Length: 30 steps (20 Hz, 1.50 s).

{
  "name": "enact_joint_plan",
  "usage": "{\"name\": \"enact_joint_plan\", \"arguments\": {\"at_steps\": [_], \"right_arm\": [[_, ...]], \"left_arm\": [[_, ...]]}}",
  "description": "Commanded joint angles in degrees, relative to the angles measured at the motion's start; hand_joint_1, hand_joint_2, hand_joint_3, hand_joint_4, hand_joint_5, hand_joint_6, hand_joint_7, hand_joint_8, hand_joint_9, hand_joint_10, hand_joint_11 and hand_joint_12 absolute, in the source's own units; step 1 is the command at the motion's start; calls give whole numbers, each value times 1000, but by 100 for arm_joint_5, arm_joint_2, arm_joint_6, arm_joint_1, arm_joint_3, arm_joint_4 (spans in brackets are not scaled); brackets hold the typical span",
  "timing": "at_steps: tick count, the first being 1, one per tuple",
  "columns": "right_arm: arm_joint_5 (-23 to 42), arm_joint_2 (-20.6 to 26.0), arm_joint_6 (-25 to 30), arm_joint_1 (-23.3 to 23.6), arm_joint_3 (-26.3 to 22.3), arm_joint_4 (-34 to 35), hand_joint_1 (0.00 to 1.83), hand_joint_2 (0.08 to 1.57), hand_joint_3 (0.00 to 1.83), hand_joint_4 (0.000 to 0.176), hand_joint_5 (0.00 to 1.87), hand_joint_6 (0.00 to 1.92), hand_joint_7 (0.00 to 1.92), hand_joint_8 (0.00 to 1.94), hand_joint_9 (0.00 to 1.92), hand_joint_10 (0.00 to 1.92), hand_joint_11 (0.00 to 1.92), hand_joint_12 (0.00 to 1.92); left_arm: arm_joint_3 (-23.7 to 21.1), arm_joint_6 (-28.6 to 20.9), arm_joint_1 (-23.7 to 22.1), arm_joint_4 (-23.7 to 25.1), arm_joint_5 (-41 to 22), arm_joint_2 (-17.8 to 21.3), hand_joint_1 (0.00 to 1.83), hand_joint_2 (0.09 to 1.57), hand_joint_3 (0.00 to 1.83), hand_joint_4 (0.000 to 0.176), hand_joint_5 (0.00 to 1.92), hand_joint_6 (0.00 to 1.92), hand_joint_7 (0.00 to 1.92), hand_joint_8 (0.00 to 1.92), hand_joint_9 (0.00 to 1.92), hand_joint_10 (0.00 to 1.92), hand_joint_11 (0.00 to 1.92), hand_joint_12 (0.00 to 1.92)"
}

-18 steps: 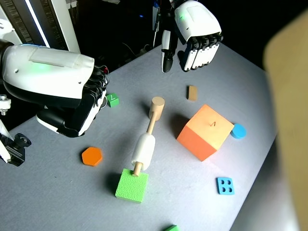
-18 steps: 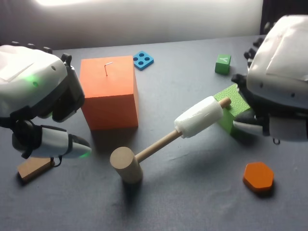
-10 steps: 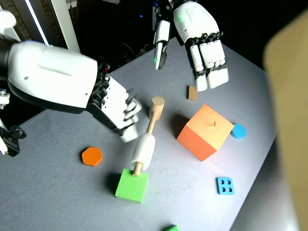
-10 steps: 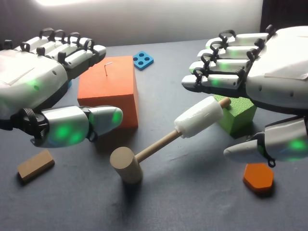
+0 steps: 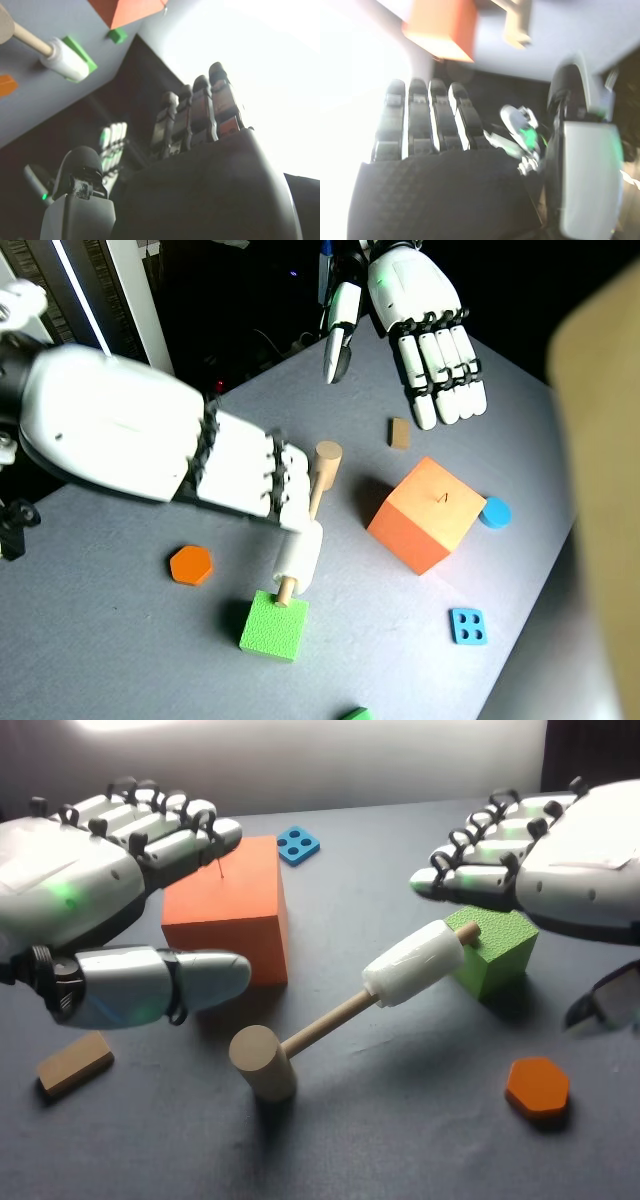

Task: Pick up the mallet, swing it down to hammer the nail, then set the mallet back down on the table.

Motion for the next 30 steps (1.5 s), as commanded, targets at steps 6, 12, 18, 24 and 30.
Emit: {"name": "enact_joint_plan", "arguments": {"at_steps": [6,12,18,24,30], "right_arm": [[-200,-783,2178,-53,169,-2183,1266,899,0,0,0,0,0,0,0,0,0,0],[-828,-1723,2821,-269,678,-2185,1204,909,0,0,0,0,0,0,0,0,0,0],[-929,-2260,3219,-463,1199,-2191,1197,921,0,0,0,0,0,0,0,0,0,0],[-909,-2670,3354,-676,1678,-2194,1239,938,8,0,0,0,0,0,0,0,0,0],[-818,-3103,3446,-826,2174,-2194,1279,940,8,0,0,0,0,0,0,0,0,0]], "left_arm": [[420,-1469,541,1545,-814,19,0,1198,2,0,62,11,27,8,11,4,6,97],[793,-1916,1067,1842,-1541,-170,0,1188,0,0,71,9,32,6,21,6,11,104],[1270,-2357,1140,2388,-1551,-625,0,1192,0,0,66,3,19,4,6,2,3,86],[1524,-2359,1383,2340,-1600,-811,0,1194,0,0,83,20,34,11,17,6,33,34],[1786,-2359,1408,2299,-1633,-991,0,1193,0,0,62,3,18,0,2,0,17,28]]}}
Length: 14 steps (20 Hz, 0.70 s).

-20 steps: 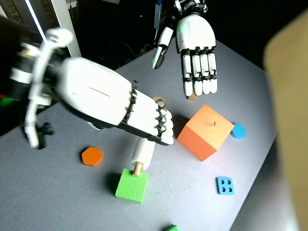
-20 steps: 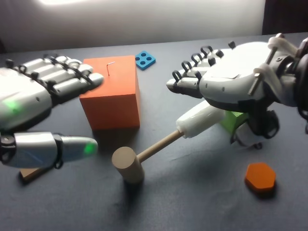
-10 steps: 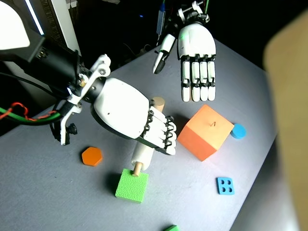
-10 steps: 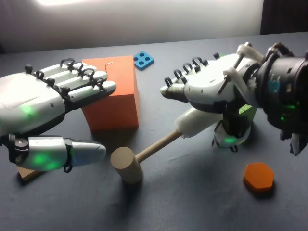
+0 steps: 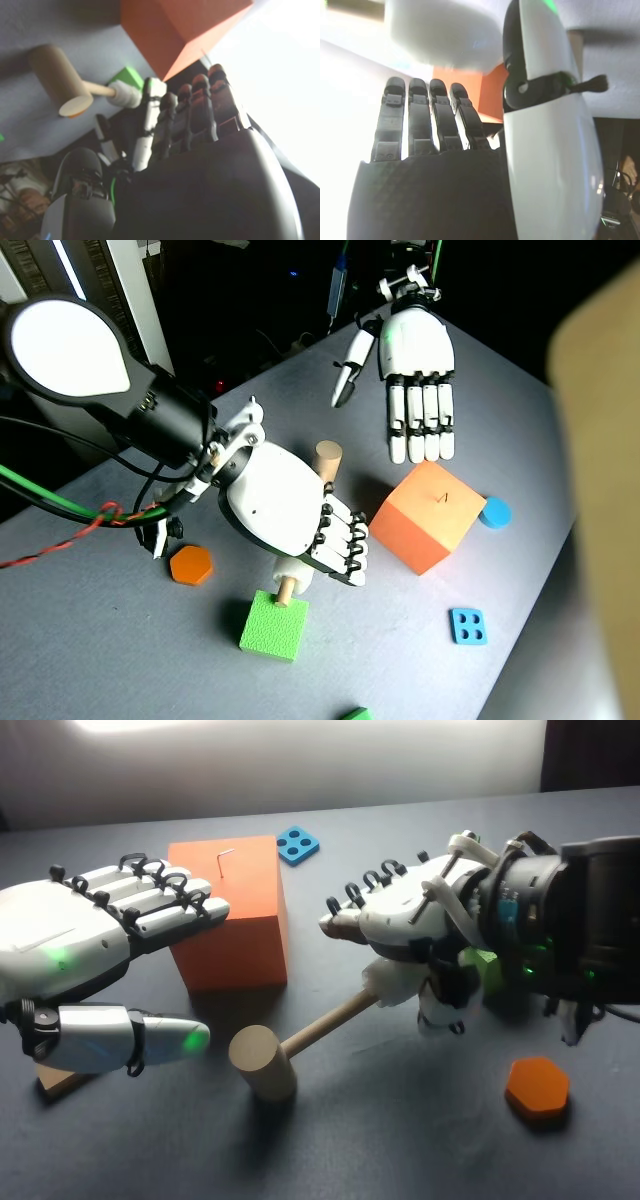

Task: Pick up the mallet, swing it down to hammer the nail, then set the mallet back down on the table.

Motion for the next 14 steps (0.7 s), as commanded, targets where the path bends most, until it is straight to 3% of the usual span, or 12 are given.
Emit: {"name": "enact_joint_plan", "arguments": {"at_steps": [1,14], "right_arm": [[262,-20,34,5,64,-224,1274,940,7,0,0,0,0,0,0,0,0,0],[463,-602,186,-265,703,-405,1332,957,13,0,0,0,0,0,0,0,0,0]], "left_arm": [[48,-17,-23,-116,-658,-9,0,1194,0,0,65,4,20,2,4,1,21,30],[336,28,138,-476,-816,-236,0,1193,0,0,86,3,25,1,8,3,28,37]]}}
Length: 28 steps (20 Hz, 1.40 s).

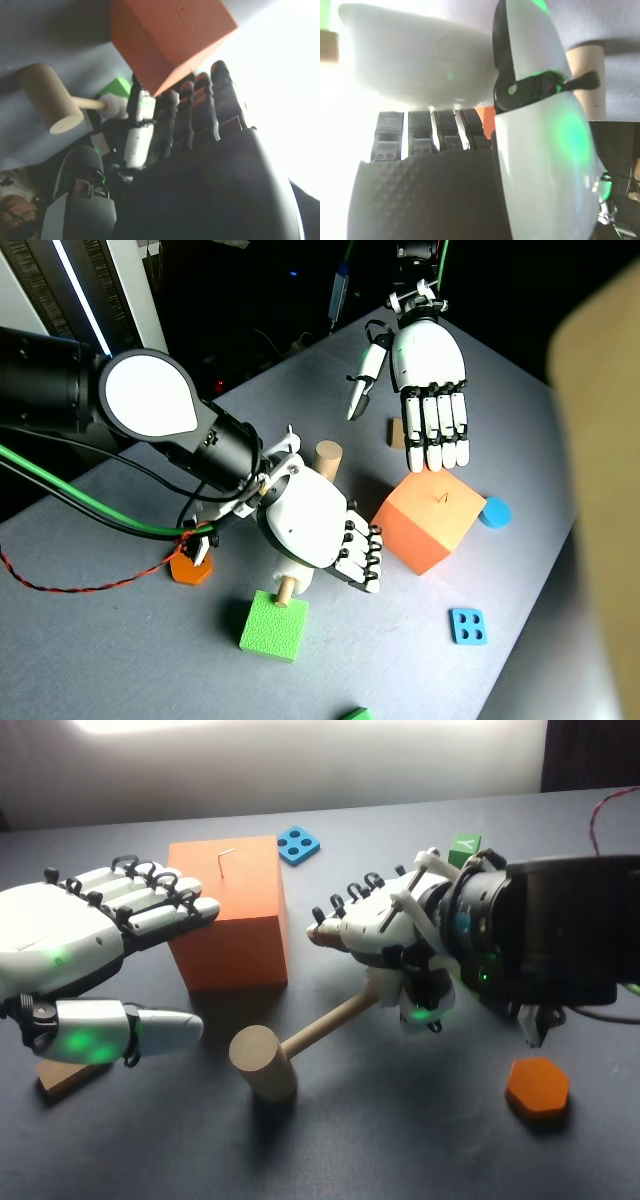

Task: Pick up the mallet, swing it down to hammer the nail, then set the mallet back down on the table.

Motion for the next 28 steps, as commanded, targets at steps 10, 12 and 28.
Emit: {"name": "enact_joint_plan", "arguments": {"at_steps": [10,12,28], "right_arm": [[301,-138,64,-91,217,-282,1340,981,22,0,0,0,0,0,0,0,0,0],[301,-154,63,-135,252,-284,1339,988,24,0,2,1,0,0,0,0,4,2],[299,-164,-4,-181,255,-285,1315,1001,0,0,484,214,550,283,331,771,0,1480]], "left_arm": [[59,-16,58,-312,-686,-84,0,1194,0,0,90,7,36,7,22,7,50,49],[64,-16,67,-315,-686,-102,0,1192,0,0,104,11,47,10,31,10,58,53],[17,-63,219,-541,-607,-159,0,1187,0,0,151,12,102,13,85,14,79,68]]}}
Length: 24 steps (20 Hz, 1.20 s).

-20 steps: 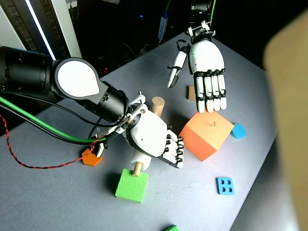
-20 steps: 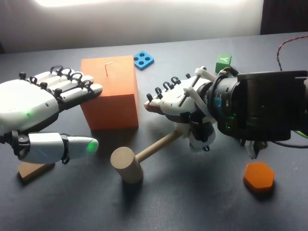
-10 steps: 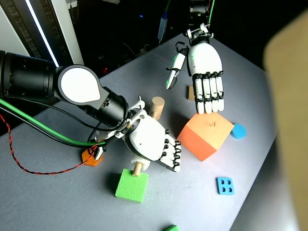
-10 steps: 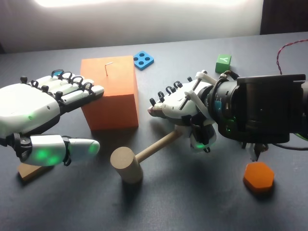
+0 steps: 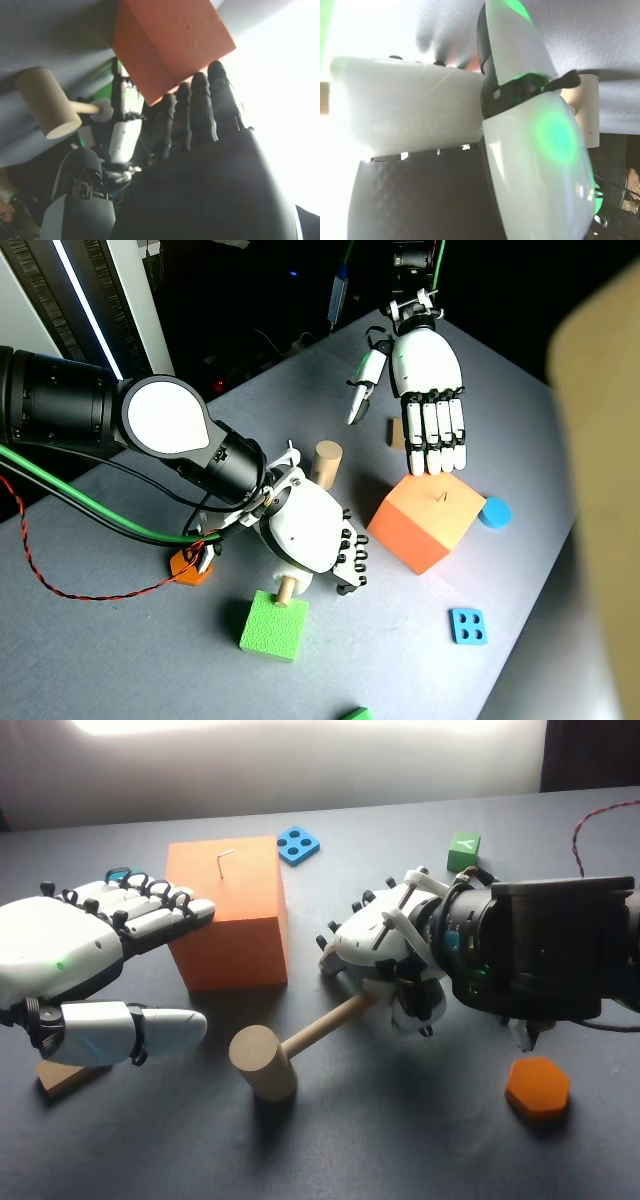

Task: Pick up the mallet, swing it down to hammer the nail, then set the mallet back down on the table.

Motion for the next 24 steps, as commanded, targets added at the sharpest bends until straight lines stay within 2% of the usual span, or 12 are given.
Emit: {"name": "enact_joint_plan", "arguments": {"at_steps": [1,3,5,8,11,13,14,17,19,20,21,24], "right_arm": [[100,30,-29,13,12,-92,1310,1019,5,0,435,471,468,640,314,1021,42,1616],[101,32,-39,12,11,-92,1151,979,0,0,343,1425,382,1677,392,1793,426,1892],[102,32,-47,12,10,-92,1142,985,0,0,409,1785,526,1925,637,1916,765,1920],[102,38,-61,5,-4,-92,1169,1003,6,0,424,1848,545,1938,667,1920,777,1921],[102,76,-116,7,-55,-92,1319,1144,31,0,792,1921,947,1941,1270,1921,1285,1921],[126,144,-156,24,-141,-92,1315,1258,31,0,895,1921,1154,1941,1436,1921,1478,1921],[130,179,-168,30,-184,-92,958,1391,79,0,489,1817,1428,1941,1675,1921,1725,1921],[142,267,-180,53,-272,-92,965,1388,34,0,510,1726,1689,1941,1895,1921,1903,1921],[145,375,-186,94,-396,-93,907,1463,4,0,1153,1913,1856,1941,1920,1921,1920,1921],[164,452,-188,119,-484,-94,813,1505,4,45,1451,1919,1898,1941,1921,1921,1921,1921],[174,538,-199,150,-583,-94,654,1550,11,171,1531,1921,1914,1941,1921,1921,1921,1921],[225,851,-72,248,-845,-96,622,1567,27,176,1511,1921,1909,1941,1921,1921,1921,1921]], "left_arm": [[-7,-22,-6,-73,-452,-15,0,1187,0,0,146,9,99,10,85,12,76,67],[-7,-22,-5,-86,-444,-17,0,1188,0,0,143,8,94,6,81,8,72,65],[1,-22,-3,-87,-431,-22,0,1184,0,0,146,7,101,8,92,11,82,71],[11,-22,-3,-87,-420,-39,0,1180,0,0,142,5,100,7,97,11,85,72],[21,-22,-3,-87,-389,-51,0,1188,0,0,148,7,109,7,94,6,68,65],[29,-22,-3,-87,-373,-59,0,1189,0,0,158,10,123,11,107,10,79,70],[34,-22,-3,-87,-359,-63,0,1192,2,0,149,4,116,6,101,6,69,66],[41,-21,-3,-86,-350,-76,0,1194,3,0,132,0,102,0,86,0,54,60],[41,-21,-3,-86,-348,-78,0,1195,2,0,159,10,134,12,110,10,71,67],[43,-20,-4,-86,-348,-78,0,1195,2,0,158,8,140,13,116,11,70,67],[46,-20,-5,-86,-348,-78,0,1197,2,0,127,0,117,1,99,2,57,62],[49,-18,-5,-85,-348,-78,0,1193,0,0,152,9,138,8,122,10,80,72]]}}
